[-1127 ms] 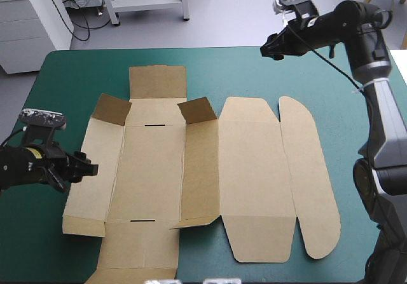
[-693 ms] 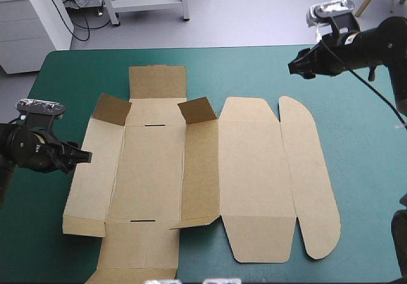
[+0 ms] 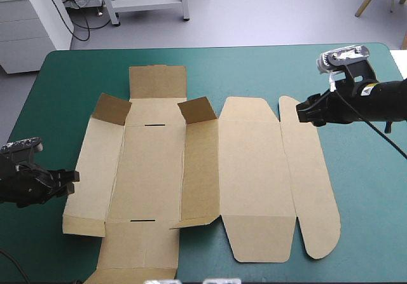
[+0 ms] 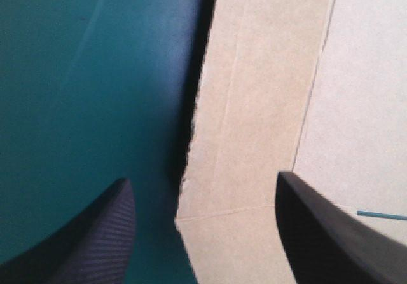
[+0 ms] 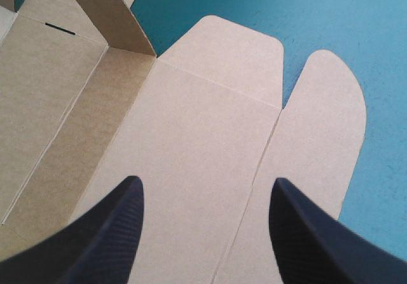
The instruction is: Fold the box
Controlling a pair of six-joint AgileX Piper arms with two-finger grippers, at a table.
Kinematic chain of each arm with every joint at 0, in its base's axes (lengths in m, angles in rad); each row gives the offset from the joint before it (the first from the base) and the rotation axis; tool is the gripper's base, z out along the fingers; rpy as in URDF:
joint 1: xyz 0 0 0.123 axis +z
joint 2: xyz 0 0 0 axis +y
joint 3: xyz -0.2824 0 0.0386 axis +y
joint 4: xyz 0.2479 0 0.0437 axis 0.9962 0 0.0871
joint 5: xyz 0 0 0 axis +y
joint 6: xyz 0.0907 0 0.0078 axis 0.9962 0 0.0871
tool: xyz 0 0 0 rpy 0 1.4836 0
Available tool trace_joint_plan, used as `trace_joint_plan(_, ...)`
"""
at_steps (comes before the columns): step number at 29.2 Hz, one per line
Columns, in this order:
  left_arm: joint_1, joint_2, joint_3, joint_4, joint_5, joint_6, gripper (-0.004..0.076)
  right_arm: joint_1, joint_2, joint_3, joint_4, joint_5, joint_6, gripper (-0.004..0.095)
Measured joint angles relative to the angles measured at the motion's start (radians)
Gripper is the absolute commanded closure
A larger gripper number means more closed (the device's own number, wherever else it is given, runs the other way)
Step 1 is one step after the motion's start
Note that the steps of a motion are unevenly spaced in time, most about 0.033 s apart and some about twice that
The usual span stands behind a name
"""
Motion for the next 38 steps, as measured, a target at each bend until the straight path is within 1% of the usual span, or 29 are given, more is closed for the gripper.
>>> trace_joint_plan(5,0.005,0.040,0.040,-0.007,-0.030,0.018,0.0268,0.000,-0.072,0.026,0.000,-0.028,0.001,0.0378)
trace_joint_plan(9,0.062,0.079,0.069,-0.015,-0.071,0.040,0.0268,0.000,-0.080,0.027,0.000,-0.029,0.001,0.0378)
trace_joint_plan(11,0.105,0.107,0.070,-0.049,-0.087,0.066,0.0268,0.000,-0.080,0.027,0.000,-0.030,0.000,0.0378)
trace_joint_plan(14,0.150,0.153,0.070,-0.183,-0.099,0.152,0.0268,0.000,-0.080,0.027,0.006,-0.035,-0.001,0.0379)
trace_joint_plan(17,0.159,0.208,0.070,-0.285,-0.096,0.216,0.0268,0.000,-0.080,0.027,0.012,-0.037,-0.005,0.0378)
trace_joint_plan(23,0.160,0.317,0.070,-0.307,-0.057,0.250,0.0268,0.000,-0.080,0.027,0.018,-0.040,-0.007,0.0379)
trace_joint_plan(31,0.159,0.325,0.070,-0.453,0.002,0.362,0.0268,0.000,-0.080,0.027,0.019,-0.043,-0.007,0.0379)
trace_joint_plan(38,0.076,0.325,0.070,-0.471,0.003,0.377,0.0281,0.000,-0.080,0.027,0.019,-0.043,-0.007,0.0379)
